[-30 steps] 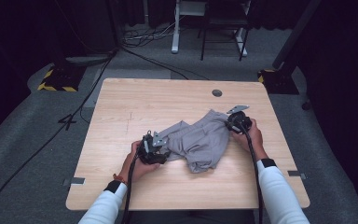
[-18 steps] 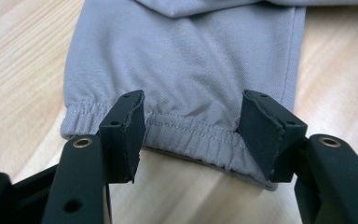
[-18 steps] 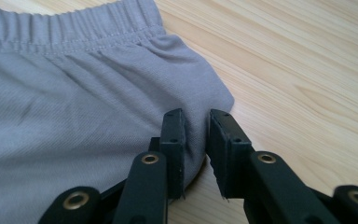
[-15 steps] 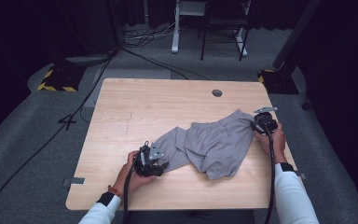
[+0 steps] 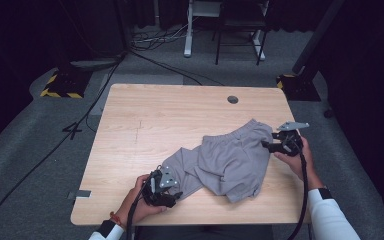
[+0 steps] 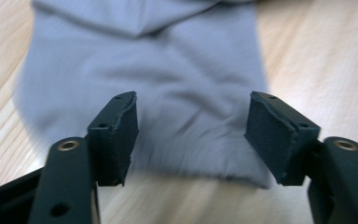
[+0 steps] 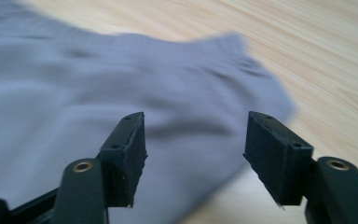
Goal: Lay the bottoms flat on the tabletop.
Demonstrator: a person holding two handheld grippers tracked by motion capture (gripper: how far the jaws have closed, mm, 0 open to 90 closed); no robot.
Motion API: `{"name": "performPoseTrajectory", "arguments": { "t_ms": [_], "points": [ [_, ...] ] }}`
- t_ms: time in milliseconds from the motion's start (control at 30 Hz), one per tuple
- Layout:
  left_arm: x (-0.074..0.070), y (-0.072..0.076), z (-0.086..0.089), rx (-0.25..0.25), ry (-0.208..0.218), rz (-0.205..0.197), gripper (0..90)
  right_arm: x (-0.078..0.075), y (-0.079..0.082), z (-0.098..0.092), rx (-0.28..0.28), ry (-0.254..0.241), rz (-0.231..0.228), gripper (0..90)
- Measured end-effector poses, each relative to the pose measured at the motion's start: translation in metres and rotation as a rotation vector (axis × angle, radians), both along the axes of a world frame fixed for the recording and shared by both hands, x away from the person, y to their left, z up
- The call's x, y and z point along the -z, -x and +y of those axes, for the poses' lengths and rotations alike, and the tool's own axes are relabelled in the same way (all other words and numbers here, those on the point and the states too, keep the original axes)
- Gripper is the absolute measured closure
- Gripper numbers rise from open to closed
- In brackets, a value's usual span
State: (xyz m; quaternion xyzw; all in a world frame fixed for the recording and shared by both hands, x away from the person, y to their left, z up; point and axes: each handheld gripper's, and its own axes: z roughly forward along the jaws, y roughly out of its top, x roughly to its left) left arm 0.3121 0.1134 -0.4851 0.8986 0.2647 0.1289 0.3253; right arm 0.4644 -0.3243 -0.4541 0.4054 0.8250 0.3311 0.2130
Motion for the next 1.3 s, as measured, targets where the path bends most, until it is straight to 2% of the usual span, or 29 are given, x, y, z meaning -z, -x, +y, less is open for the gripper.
{"name": "performPoseTrajectory", "arguments": {
  "t_ms": [33,67,100,133,167,233,267,300,367,400,433,467,500,533,600,667,733,800,833,867,933,1033,1067,1133,1167,1200,1300],
  "points": [
    [-0.003,0.002,-0.003,0.009,0.014,-0.005,31.9,-0.004,0.019,0.015,-0.093,-0.005,-0.01,36.4],
    [-0.005,0.002,-0.005,0.013,0.022,-0.009,31.9,-0.004,0.019,0.015,-0.093,-0.005,-0.01,36.4],
    [-0.007,0.003,-0.007,0.016,0.03,-0.017,30.9,-0.004,0.024,0.02,-0.124,-0.015,-0.005,36.1],
    [-0.01,0.002,-0.01,0.013,0.028,-0.034,28.9,-0.001,0.037,0.036,-0.202,0.0,0.006,34.0],
    [-0.011,0.0,-0.012,0.017,0.02,-0.047,28.9,-0.001,0.037,0.036,-0.202,0.0,0.006,34.0],
    [-0.012,-0.007,-0.015,0.011,0.006,-0.068,28.2,0.005,0.044,0.057,-0.276,0.016,0.029,33.5],
    [-0.012,-0.011,-0.014,0.003,0.009,-0.069,28.2,0.005,0.044,0.057,-0.276,0.016,0.029,33.5],
    [-0.012,-0.019,-0.013,-0.016,0.008,-0.072,28.5,0.006,0.045,0.062,-0.294,0.021,0.034,34.2],
    [-0.007,-0.031,-0.011,-0.048,-0.042,-0.109,28.5,0.01,0.045,0.074,-0.313,0.038,0.028,35.6],
    [-0.003,-0.04,-0.008,-0.077,-0.045,-0.09,28.3,0.013,0.044,0.079,-0.317,0.048,0.039,35.4],
    [-0.002,-0.043,-0.006,-0.082,-0.039,-0.074,28.6,0.019,0.04,0.085,-0.316,0.085,0.061,37.0],
    [0.001,-0.048,-0.004,-0.094,-0.029,-0.056,28.5,0.023,0.037,0.088,-0.317,0.1,0.073,44.5],
    [0.005,-0.052,-0.002,-0.104,-0.033,-0.044,28.5,0.023,0.037,0.088,-0.317,0.1,0.073,44.5],
    [0.007,-0.055,0.0,-0.106,-0.031,-0.041,28.5,0.027,0.034,0.089,-0.318,0.104,0.096,49.4],
    [0.01,-0.058,0.005,-0.112,0.016,-0.016,26.6,0.028,0.028,0.088,-0.316,0.07,0.118,61.5],
    [0.012,-0.058,0.008,-0.113,0.039,-0.004,26.7,0.026,0.027,0.089,-0.306,0.088,0.093,74.9],
    [0.013,-0.056,0.009,-0.103,0.045,-0.006,26.7,0.024,0.025,0.091,-0.288,0.096,0.08,80.3],
    [0.012,-0.054,0.009,-0.098,0.039,-0.005,26.7,0.018,0.023,0.092,-0.271,0.083,0.061,82.8],
    [0.012,-0.052,0.009,-0.091,0.032,-0.008,26.7,0.013,0.023,0.093,-0.263,0.083,0.037,83.3],
    [0.012,-0.051,0.009,-0.086,0.03,-0.012,26.8,0.004,0.02,0.095,-0.259,0.079,0.016,84.5],
    [0.011,-0.048,0.009,-0.08,0.028,-0.009,26.8,0.0,0.018,0.096,-0.254,0.07,0.008,85.1],
    [0.012,-0.045,0.01,-0.059,0.035,0.006,26.9,-0.014,0.009,0.1,-0.229,0.052,-0.019,85.6],
    [0.011,-0.045,0.01,-0.055,0.037,0.02,26.8,-0.025,0.001,0.104,-0.195,0.039,-0.032,85.8],
    [0.011,-0.045,0.011,-0.05,0.042,0.031,26.8,-0.028,-0.002,0.104,-0.186,0.032,-0.035,85.8],
    [0.012,-0.045,0.011,-0.045,0.052,0.043,26.9,-0.033,-0.012,0.108,-0.145,0.043,-0.053,85.9],
    [0.012,-0.045,0.011,-0.037,0.051,0.042,26.9,-0.033,-0.012,0.108,-0.145,0.043,-0.053,85.9],
    [0.012,-0.039,0.012,-0.009,0.049,0.045,27.0,-0.034,-0.025,0.111,-0.09,0.028,-0.045,86.0]
  ]
}}
